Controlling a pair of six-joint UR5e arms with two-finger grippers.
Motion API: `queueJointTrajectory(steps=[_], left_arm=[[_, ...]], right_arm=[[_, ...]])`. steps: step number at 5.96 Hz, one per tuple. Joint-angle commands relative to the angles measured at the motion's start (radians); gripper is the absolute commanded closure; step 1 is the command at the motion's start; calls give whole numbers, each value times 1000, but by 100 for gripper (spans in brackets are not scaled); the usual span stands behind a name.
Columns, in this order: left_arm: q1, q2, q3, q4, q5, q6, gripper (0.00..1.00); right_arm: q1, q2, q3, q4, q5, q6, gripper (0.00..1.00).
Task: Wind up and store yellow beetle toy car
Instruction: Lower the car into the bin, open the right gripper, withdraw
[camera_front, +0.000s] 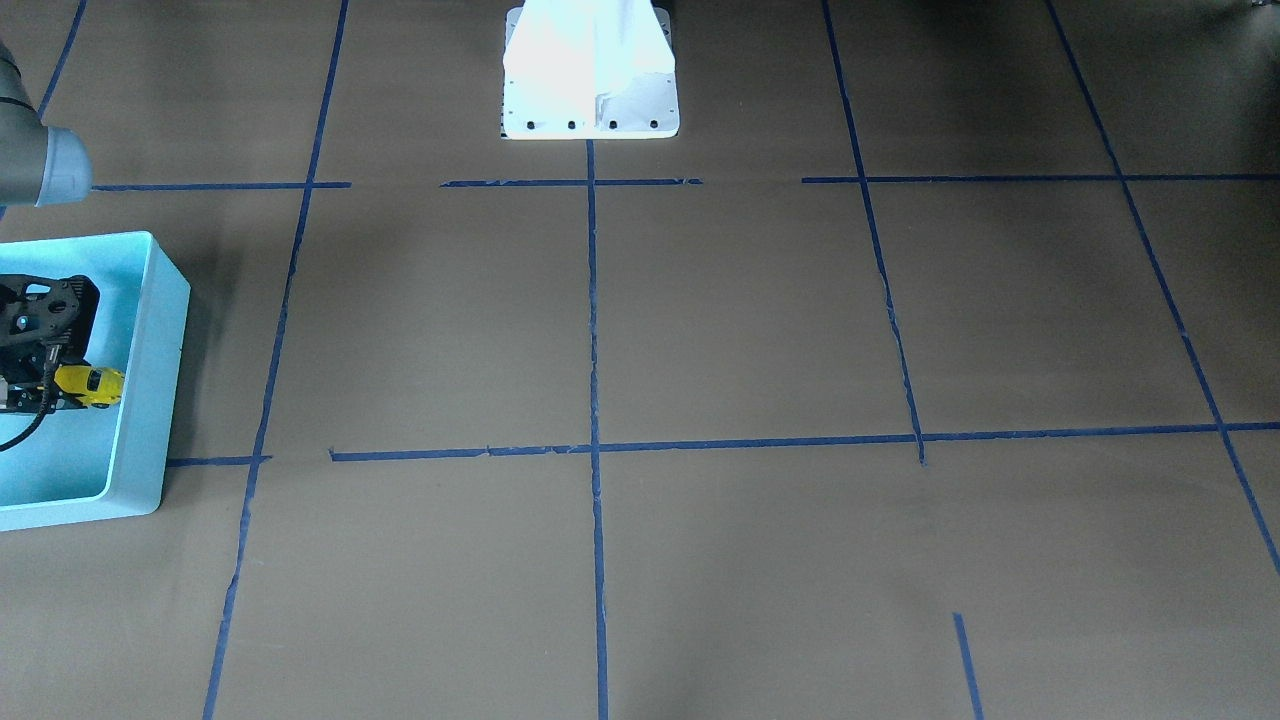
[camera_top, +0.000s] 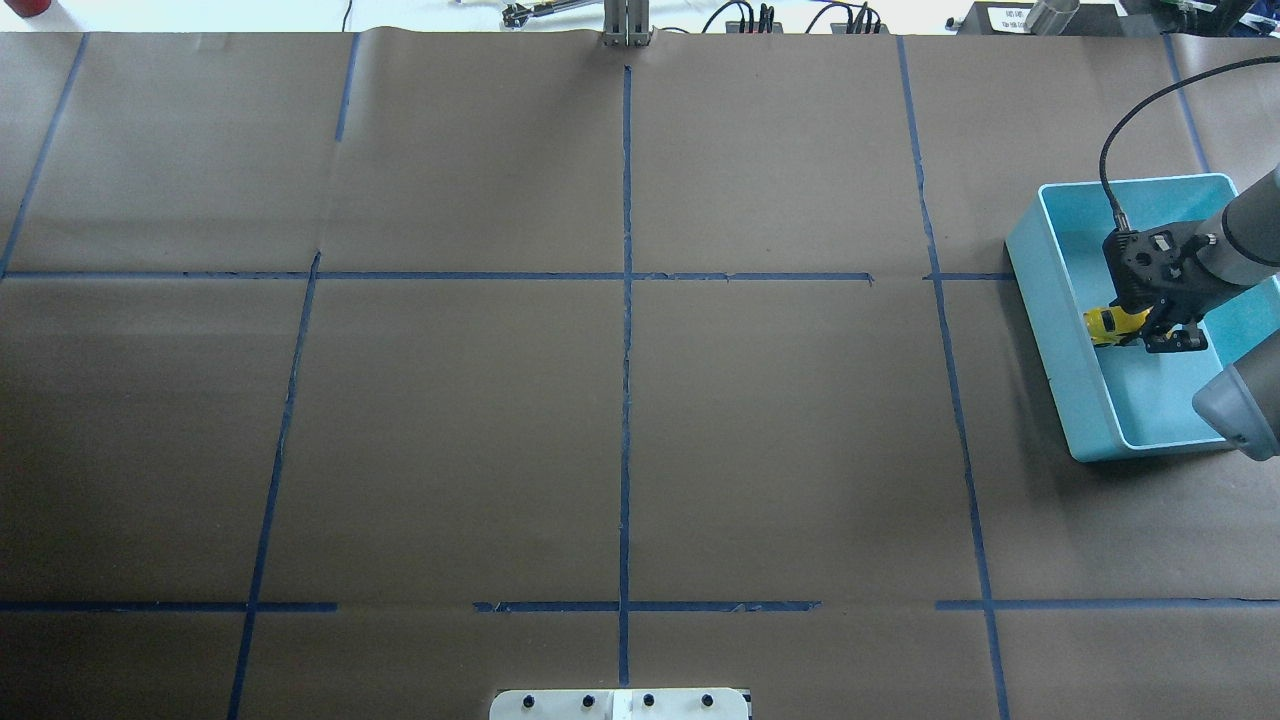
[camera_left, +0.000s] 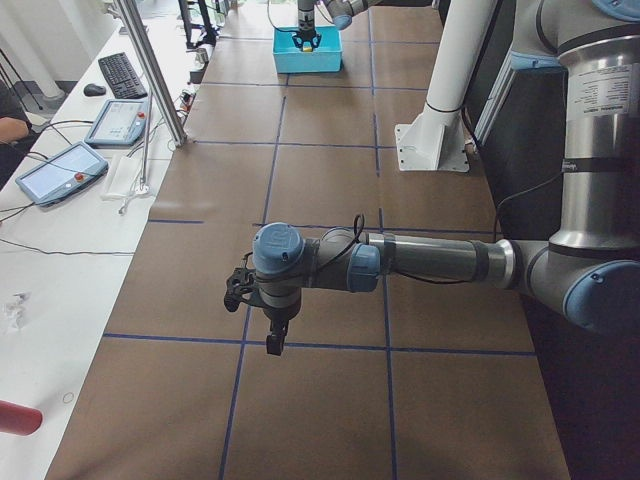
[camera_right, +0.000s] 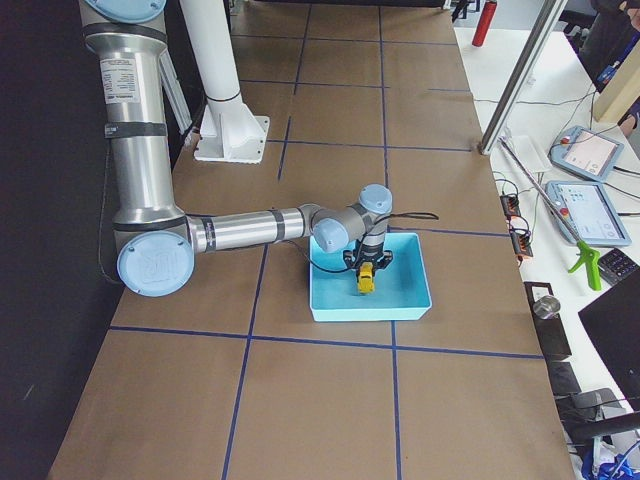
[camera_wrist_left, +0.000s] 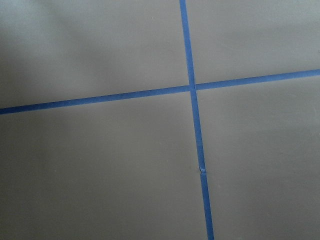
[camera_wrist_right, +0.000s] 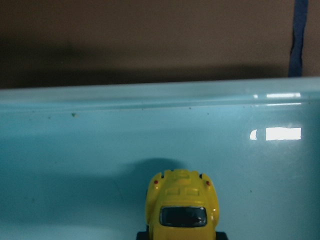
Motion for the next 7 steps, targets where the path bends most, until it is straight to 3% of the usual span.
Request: queueJointTrajectory(steps=[1,2,3,4,6,7], left_arm=[[-4,14,-49,1,-5,-1,0],[2,6,-25,1,1,1,0],[2,0,-25,0,-1,-4,0],[0,11,-39,1,-2,-4,0],[0,5,-36,1,-4,-5,0],[0,5,-30,1,-4,-4,0]], right_arm=[[0,2,-7,2,57,20,0],[10,4,8,2,79,20,0],[95,-4,68,-31,114,21,0],[208,2,141,-162,152,23,0],[330,7,328,-475,142,62,0],[409,-10,353,-532,150,164,0]])
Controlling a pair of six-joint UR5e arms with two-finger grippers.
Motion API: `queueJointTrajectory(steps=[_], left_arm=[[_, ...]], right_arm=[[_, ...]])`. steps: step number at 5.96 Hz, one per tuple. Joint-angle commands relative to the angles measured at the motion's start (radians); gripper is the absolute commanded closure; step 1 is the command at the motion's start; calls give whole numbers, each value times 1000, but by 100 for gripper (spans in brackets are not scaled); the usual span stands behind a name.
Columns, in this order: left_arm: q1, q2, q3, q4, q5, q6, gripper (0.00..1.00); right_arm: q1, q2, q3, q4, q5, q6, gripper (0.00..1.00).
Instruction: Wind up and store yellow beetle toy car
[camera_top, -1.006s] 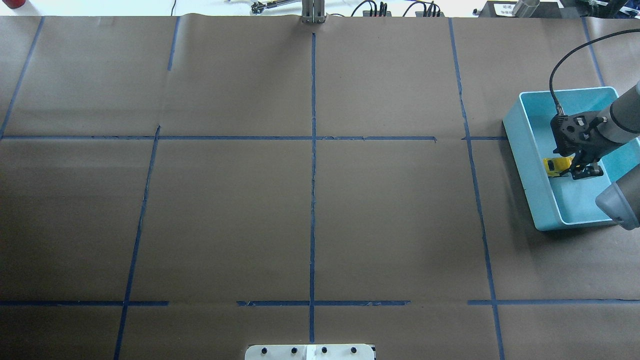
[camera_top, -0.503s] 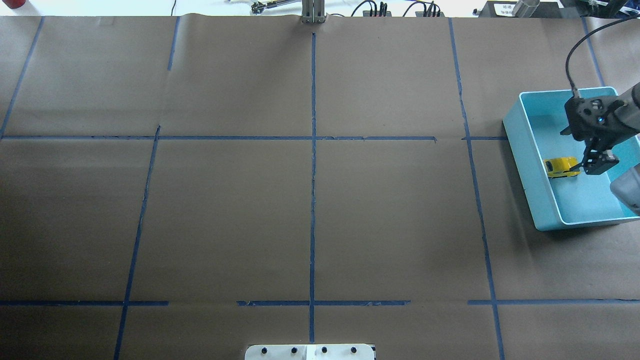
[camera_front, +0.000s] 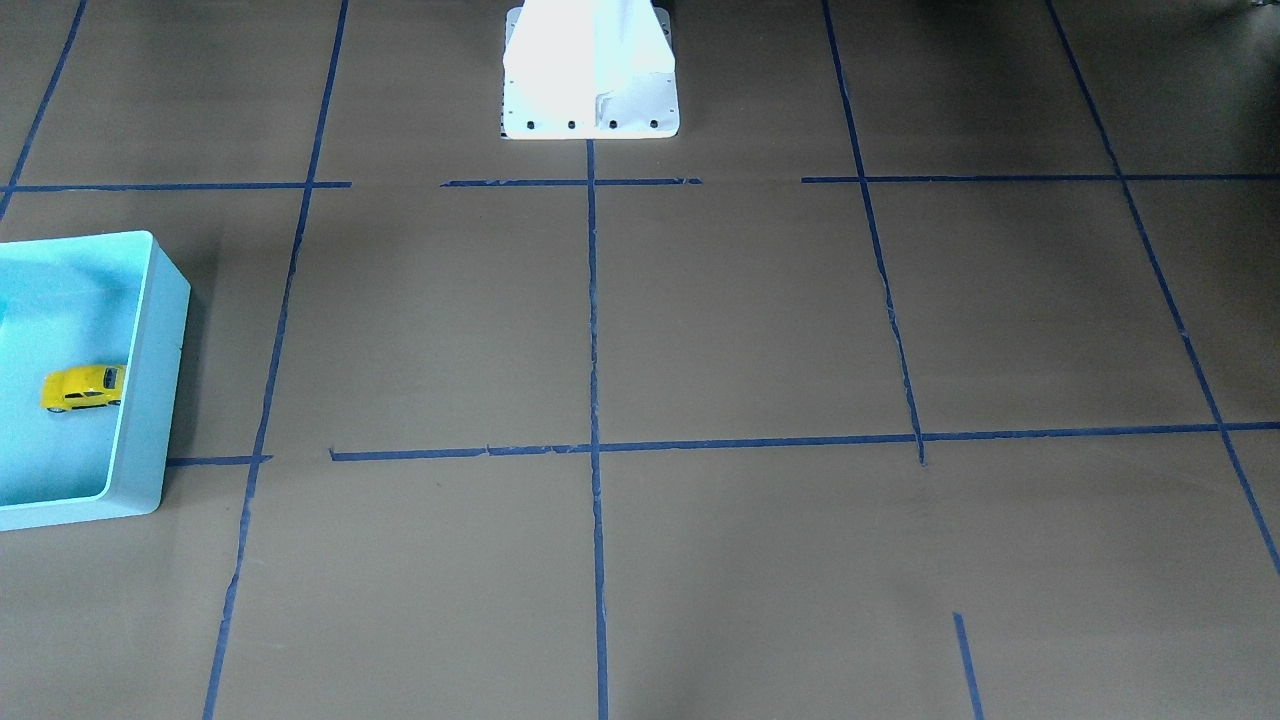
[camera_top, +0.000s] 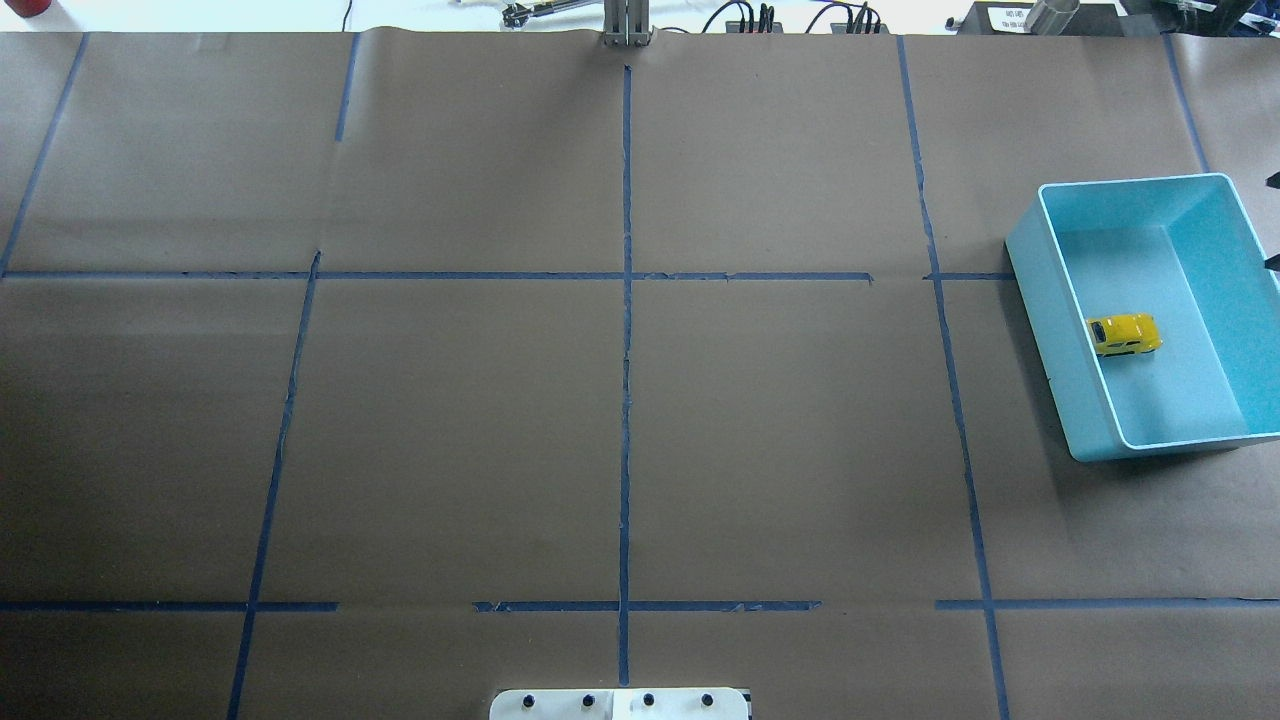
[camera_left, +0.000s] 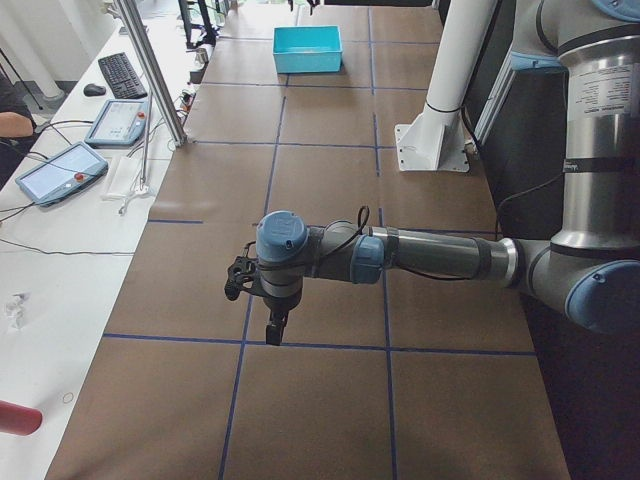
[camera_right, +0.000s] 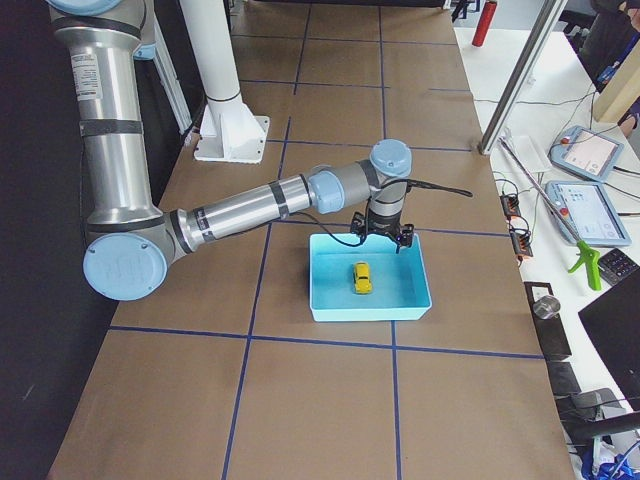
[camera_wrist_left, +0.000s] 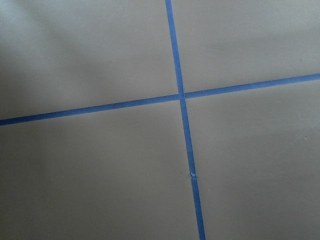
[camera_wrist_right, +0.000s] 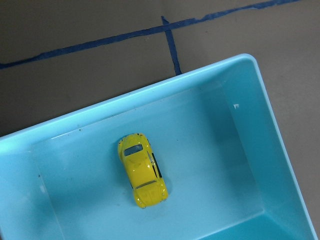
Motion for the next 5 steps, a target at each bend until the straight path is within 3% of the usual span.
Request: queueJointTrajectory(steps=[1,2,4,5], left_arm=[[0,6,8,0,-1,1,0],[0,2,10,0,2,1,0],[0,9,14,0,4,4,0],[0,6,16,-2,2,4,0]], right_arm=[[154,-29,61,-241,44,153,0],[215,-49,67,-310,106,274,0],[333,-99,-55,-309,89,345,0],[334,-106,-55,-306,78,342,0]])
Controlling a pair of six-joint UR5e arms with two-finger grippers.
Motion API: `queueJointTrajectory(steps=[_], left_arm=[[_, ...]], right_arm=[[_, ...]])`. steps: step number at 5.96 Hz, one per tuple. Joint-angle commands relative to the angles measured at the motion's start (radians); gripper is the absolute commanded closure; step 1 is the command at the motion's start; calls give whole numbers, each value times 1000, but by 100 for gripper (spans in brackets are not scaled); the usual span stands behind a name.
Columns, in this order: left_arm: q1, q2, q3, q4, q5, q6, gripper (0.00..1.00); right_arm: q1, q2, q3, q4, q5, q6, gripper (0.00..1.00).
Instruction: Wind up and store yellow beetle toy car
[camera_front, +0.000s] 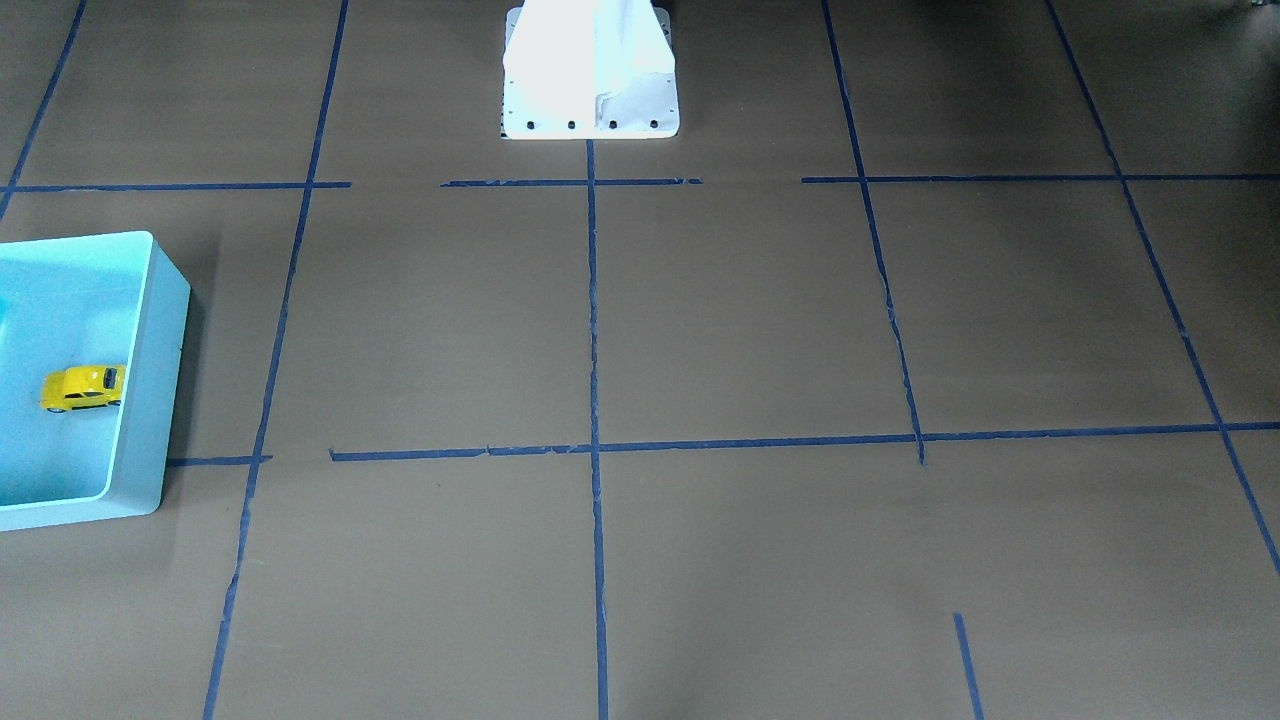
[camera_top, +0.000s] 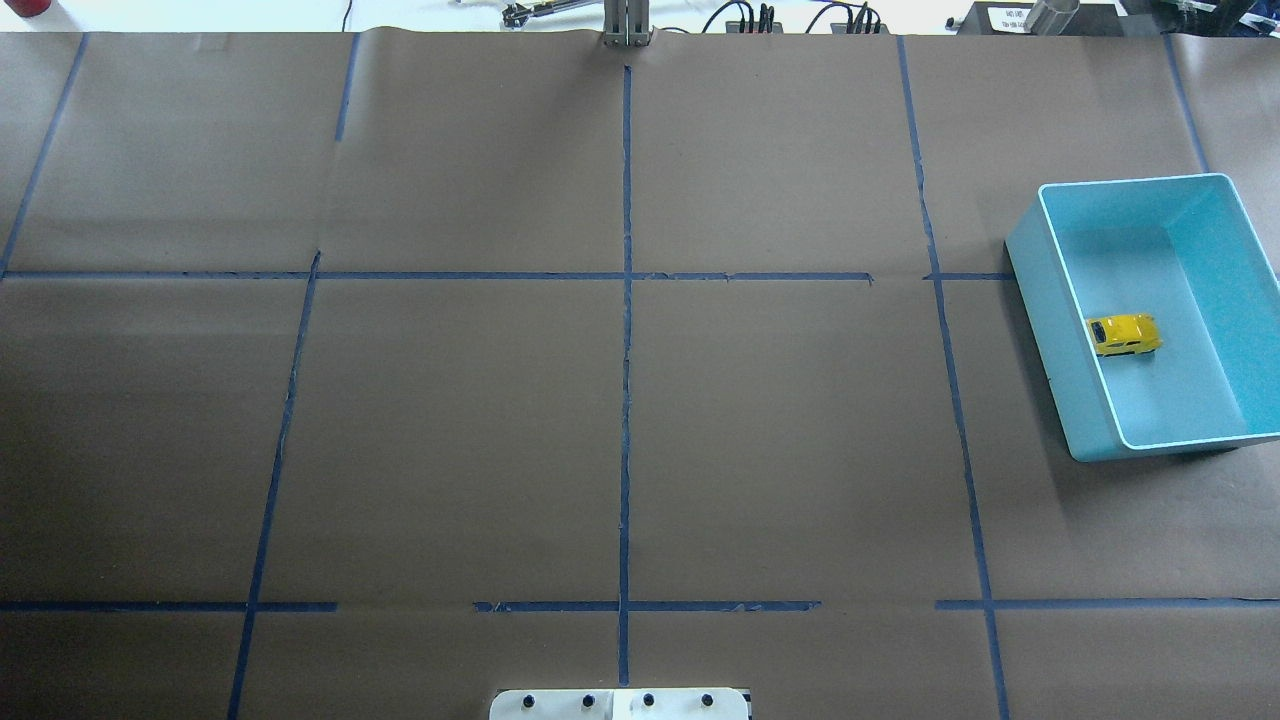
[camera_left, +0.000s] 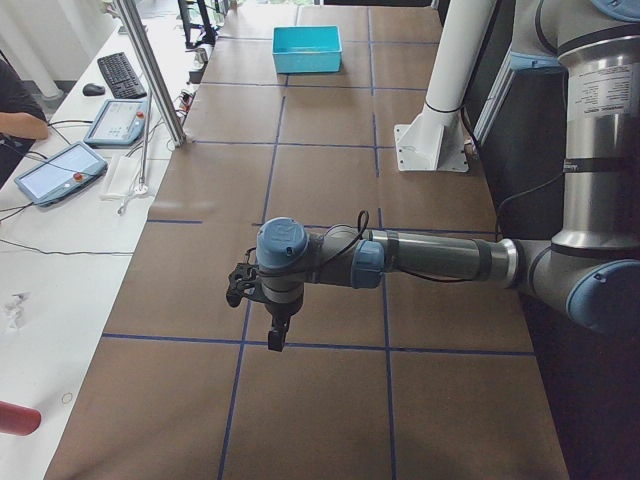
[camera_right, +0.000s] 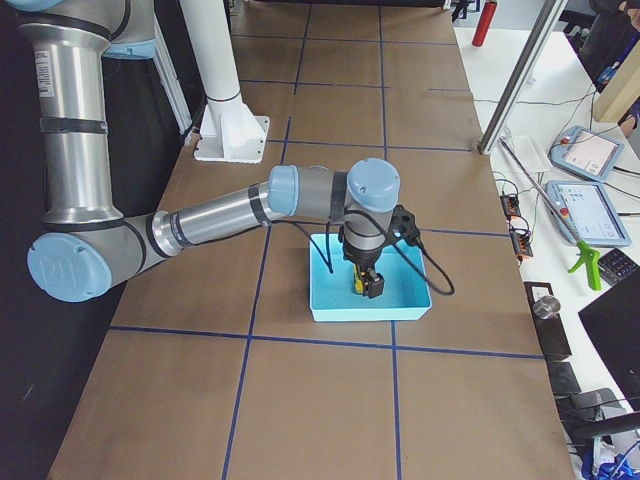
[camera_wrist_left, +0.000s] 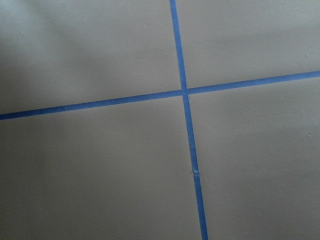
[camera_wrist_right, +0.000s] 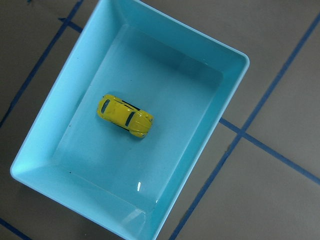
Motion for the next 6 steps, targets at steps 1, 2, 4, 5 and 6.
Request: queueJointTrajectory(steps=[1,2,4,5,6], left_arm=[[0,-4,0,-1,-1,0,0],[0,-6,0,-1,-1,-1,0],[0,-7,3,-1,-1,0,0],[0,-7,2,-1,-1,0,0],[0,-7,2,-1,-1,2,0]], right_arm=[[18,-35,-35,-1,-13,48,0],[18,-39,-36,-1,-14,185,0],[18,-74,-113,165,-13,285,0],[18,-104,-138,280,-14,345,0],[18,-105,-144,304,-14,382,0]])
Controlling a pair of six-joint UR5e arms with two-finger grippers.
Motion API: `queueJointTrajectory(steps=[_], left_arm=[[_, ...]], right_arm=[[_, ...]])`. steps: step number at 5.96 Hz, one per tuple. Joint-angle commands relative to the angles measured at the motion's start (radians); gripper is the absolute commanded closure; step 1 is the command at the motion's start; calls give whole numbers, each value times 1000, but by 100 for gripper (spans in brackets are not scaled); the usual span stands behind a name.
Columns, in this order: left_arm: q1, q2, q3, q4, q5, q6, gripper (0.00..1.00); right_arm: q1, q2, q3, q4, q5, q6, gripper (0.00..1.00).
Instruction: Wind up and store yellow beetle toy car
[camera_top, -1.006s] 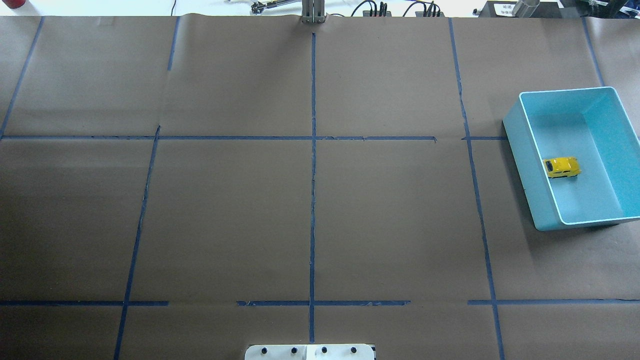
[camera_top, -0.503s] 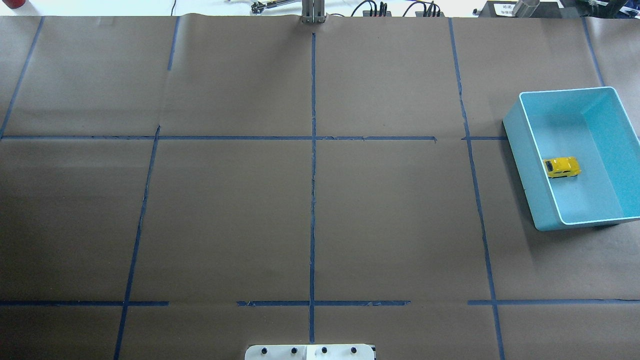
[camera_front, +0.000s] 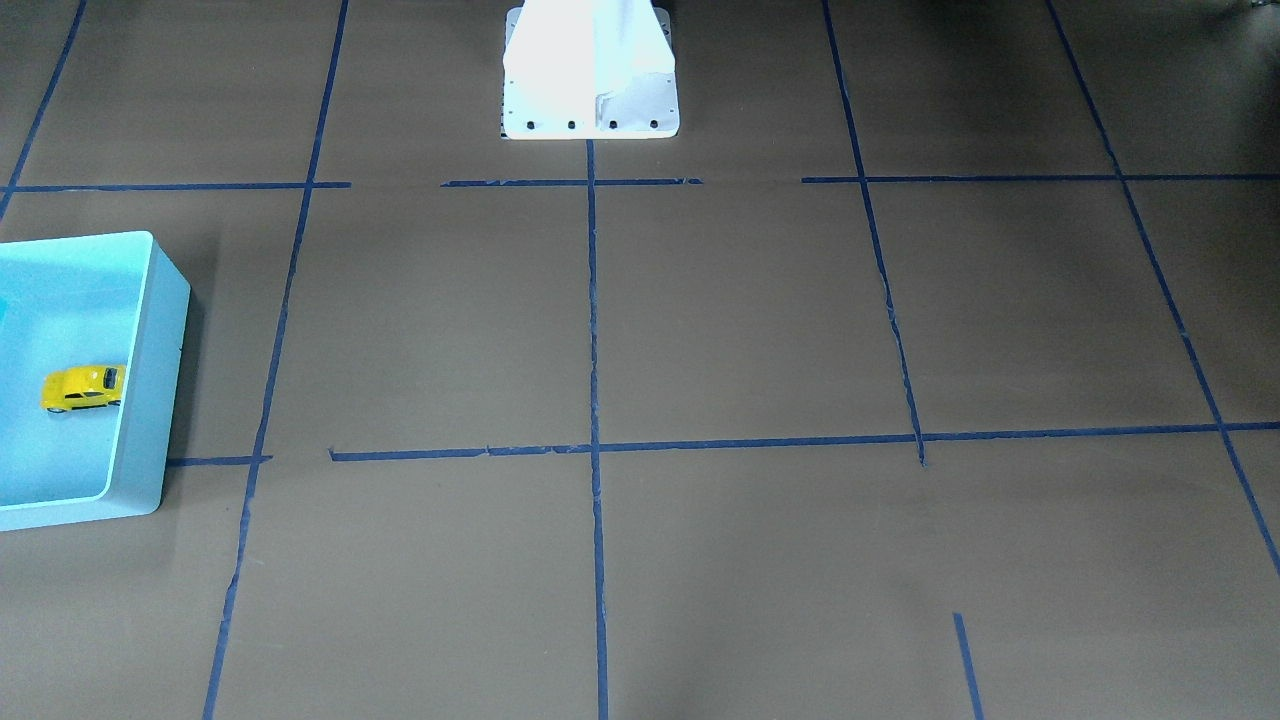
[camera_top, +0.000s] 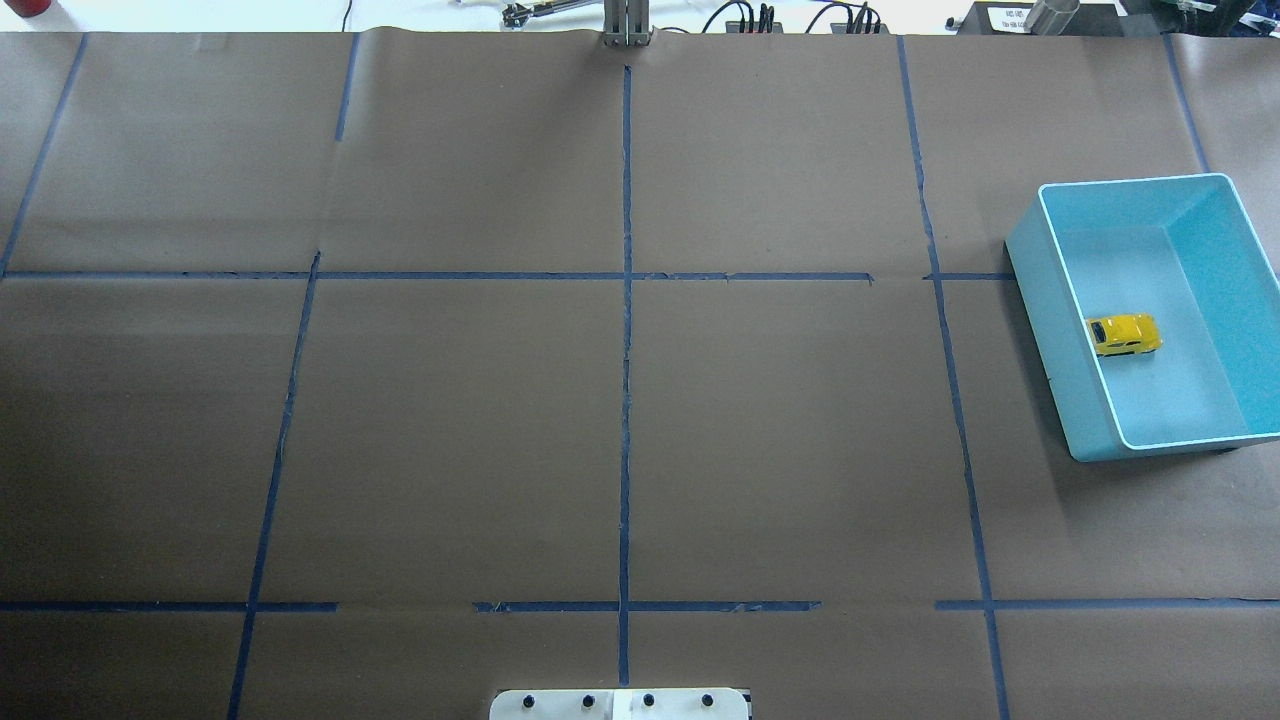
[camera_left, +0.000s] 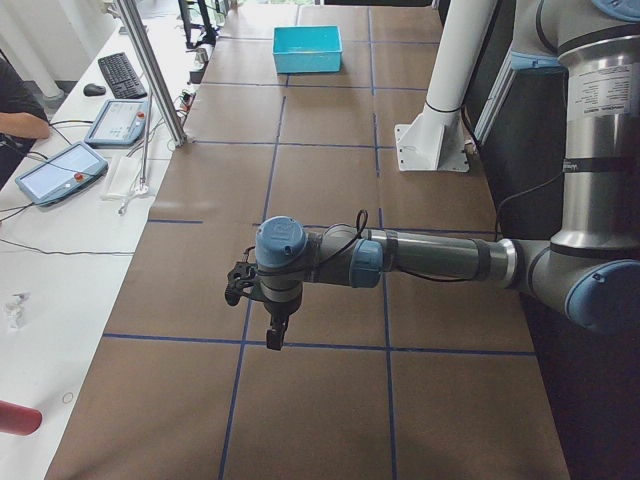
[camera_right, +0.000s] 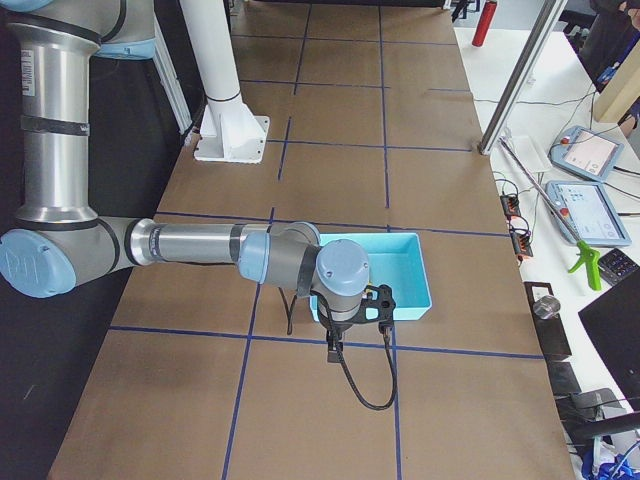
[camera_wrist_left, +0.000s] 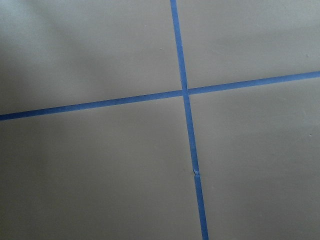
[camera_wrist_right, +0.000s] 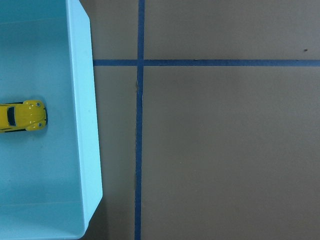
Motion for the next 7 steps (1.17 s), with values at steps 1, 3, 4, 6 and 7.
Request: queueJointTrajectory(steps=[1,3,4,6,7], left_arm=[[0,1,0,0,0,1,0],[0,-2,1,0,0,1,0],[0,-2,3,0,0,1,0],[0,-2,3,0,0,3,0],[0,-2,8,0,2,3,0]], right_arm=[[-3,-8,-8,50,1,57,0],[-63,-8,36,52,-10,129,0],[-116,-8,59,52,-23,173,0],[-156,-8,65,111,-64,172,0],[-158,-10,62,112,-72,165,0]])
